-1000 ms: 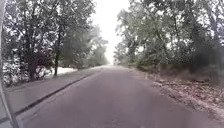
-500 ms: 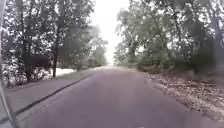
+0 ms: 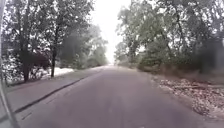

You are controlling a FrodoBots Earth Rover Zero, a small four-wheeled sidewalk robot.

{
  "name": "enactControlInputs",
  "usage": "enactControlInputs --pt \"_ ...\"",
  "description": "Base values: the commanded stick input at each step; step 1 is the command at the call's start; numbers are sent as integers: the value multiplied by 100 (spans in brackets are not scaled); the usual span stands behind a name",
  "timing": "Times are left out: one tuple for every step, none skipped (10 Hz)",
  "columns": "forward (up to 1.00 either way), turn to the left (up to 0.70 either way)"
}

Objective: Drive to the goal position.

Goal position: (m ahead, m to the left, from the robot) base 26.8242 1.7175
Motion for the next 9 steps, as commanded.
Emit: enactControlInputs --pt "70 0" --pt "70 0" --pt "70 0" --pt "70 0" --pt "70 0" --pt "70 0" --pt "70 0" --pt "70 0" --pt "70 0"
